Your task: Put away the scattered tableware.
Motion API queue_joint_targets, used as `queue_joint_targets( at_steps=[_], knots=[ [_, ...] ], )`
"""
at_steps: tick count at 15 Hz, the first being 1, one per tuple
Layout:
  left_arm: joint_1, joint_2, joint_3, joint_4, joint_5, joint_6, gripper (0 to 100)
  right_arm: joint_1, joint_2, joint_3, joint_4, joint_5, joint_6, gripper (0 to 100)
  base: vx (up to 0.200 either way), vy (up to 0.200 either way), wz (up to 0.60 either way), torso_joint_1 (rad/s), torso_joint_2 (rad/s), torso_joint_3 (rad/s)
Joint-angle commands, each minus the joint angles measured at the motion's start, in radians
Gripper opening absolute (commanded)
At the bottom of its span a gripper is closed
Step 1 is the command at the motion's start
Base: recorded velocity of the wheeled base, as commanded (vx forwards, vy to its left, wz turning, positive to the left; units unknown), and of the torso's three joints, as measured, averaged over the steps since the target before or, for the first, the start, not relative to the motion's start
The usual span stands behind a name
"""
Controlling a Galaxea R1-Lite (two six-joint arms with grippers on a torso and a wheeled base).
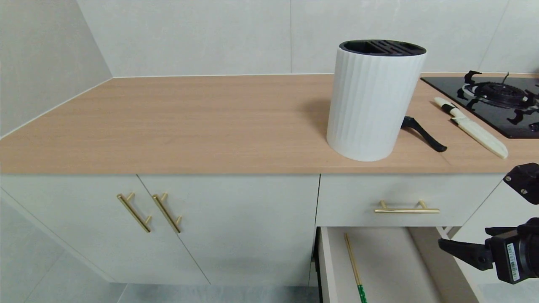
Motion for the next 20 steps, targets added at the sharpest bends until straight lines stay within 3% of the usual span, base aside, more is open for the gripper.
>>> queue_joint_targets(
  at_steps=[1,7,11,13,14,16,18,20],
  knots=[
    [0.000,0.000,0.000,0.000,0.001,-0.002,100,0.000,0.003,0.004,0.000,0.000,-0.001,100,0.000,0.000,0.00,0.310,-0.46,-0.271],
    [0.000,0.000,0.000,0.000,0.001,-0.002,100,0.000,0.001,0.016,-0.001,-0.001,-0.024,100,0.000,0.000,0.00,0.240,-0.47,-0.253],
    [0.000,0.000,0.000,0.000,0.001,0.000,100,-0.003,0.015,0.012,-0.010,-0.003,-0.072,100,0.000,0.000,0.00,0.053,-0.11,-0.057],
    [0.000,0.000,0.000,0.000,0.001,0.000,100,-0.044,0.035,-0.013,-0.078,0.002,-0.095,100,0.000,0.000,0.00,0.000,0.00,0.000],
    [0.000,0.000,0.000,0.000,0.001,0.000,100,-0.153,0.110,-0.064,-0.193,0.045,-0.195,100,0.000,0.000,0.00,0.000,0.00,0.000],
    [0.000,0.000,0.000,0.000,0.001,0.000,100,-0.267,0.208,-0.133,-0.264,0.196,-0.277,100,0.000,0.000,0.00,0.000,0.00,0.000],
    [0.000,0.000,0.000,0.000,0.001,-0.002,100,-0.314,0.308,-0.202,-0.299,0.288,-0.285,100,0.000,0.000,0.00,0.000,0.00,0.000],
    [0.000,0.000,0.000,0.000,0.001,0.000,100,-0.332,0.380,-0.235,-0.345,0.290,-0.311,100,0.000,0.000,0.00,0.000,0.00,0.000]
  ],
)
